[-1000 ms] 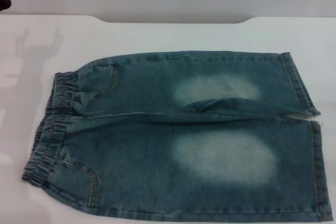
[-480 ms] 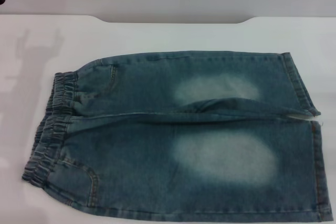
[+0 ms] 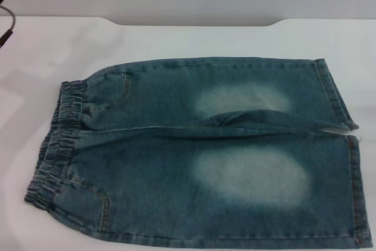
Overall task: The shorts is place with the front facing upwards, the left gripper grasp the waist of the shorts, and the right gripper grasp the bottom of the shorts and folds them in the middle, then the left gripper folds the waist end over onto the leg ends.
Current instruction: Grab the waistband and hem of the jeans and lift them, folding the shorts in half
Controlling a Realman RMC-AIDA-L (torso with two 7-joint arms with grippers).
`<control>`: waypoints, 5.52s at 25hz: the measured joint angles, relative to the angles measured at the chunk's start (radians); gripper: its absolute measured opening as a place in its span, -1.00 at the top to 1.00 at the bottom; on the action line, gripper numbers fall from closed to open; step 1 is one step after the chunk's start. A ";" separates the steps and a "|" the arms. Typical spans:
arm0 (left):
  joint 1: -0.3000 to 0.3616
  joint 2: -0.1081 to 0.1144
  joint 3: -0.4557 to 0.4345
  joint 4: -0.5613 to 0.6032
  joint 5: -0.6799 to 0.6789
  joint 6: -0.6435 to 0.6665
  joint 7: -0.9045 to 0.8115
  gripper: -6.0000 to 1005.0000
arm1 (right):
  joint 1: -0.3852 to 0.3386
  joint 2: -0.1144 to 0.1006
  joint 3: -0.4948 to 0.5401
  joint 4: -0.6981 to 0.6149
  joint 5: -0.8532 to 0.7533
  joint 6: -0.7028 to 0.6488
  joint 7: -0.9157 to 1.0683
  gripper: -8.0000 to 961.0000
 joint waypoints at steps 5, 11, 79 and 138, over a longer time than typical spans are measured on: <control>-0.023 0.075 -0.015 0.199 0.448 0.071 -0.378 -0.65 | -0.004 0.001 0.000 0.006 -0.027 0.004 0.007 -0.02; -0.028 0.112 -0.150 0.460 0.956 0.340 -0.702 -0.64 | -0.017 0.000 0.000 0.002 -0.034 0.008 0.007 -0.02; 0.172 0.022 -0.468 0.497 1.750 0.669 -0.921 -0.55 | -0.005 -0.003 0.008 -0.099 -0.031 0.057 0.035 -0.02; 0.114 -0.001 -0.474 0.440 1.872 0.669 -0.943 -0.18 | 0.001 -0.005 0.015 -0.113 -0.014 0.089 0.034 -0.02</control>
